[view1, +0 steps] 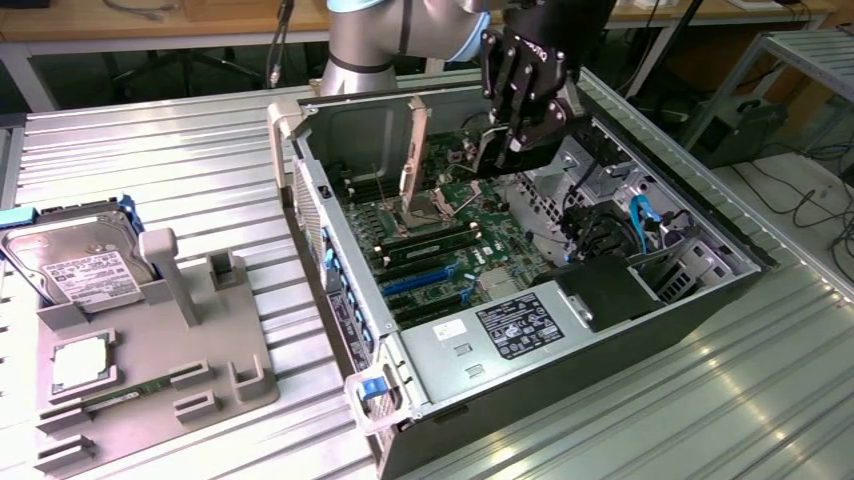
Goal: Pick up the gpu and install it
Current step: 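Insert the gpu into the slot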
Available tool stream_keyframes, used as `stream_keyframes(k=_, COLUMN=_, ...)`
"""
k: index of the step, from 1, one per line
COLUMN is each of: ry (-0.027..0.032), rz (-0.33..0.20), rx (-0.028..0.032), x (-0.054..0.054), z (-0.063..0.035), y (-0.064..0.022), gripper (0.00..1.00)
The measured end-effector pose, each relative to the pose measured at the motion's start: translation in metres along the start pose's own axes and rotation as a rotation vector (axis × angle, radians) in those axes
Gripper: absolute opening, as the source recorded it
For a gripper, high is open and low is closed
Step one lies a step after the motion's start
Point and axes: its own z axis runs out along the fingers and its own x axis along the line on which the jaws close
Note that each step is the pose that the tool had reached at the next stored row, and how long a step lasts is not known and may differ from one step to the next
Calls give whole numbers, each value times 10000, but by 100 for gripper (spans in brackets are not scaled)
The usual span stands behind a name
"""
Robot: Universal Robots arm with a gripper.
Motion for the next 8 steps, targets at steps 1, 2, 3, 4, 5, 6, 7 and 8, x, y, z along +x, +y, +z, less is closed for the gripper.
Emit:
stream_keyframes(k=1, ry=20, rz=0, rx=1, x=0, z=6, y=0, gripper=27)
stream_keyframes(k=2, ry=23, rz=0, rx=2, x=1, z=17, y=6, gripper=27)
stream_keyframes(k=3, ry=22, rz=5, rx=3, x=2, z=34, y=20, gripper=27)
stream_keyframes(k=4, ry=23, rz=33, rx=3, x=0, z=53, y=28, gripper=27)
stream_keyframes(k=5, ry=26, rz=83, rx=3, x=-2, z=70, y=32, gripper=27)
stream_keyframes(k=6, ry=25, rz=107, rx=4, x=-2, z=89, y=40, gripper=27)
stream_keyframes(k=7, ry=25, rz=113, rx=4, x=-3, z=107, y=42, gripper=27)
stream_keyframes(k=8, ry=27, rz=115, rx=4, x=-6, z=123, y=43, gripper=27)
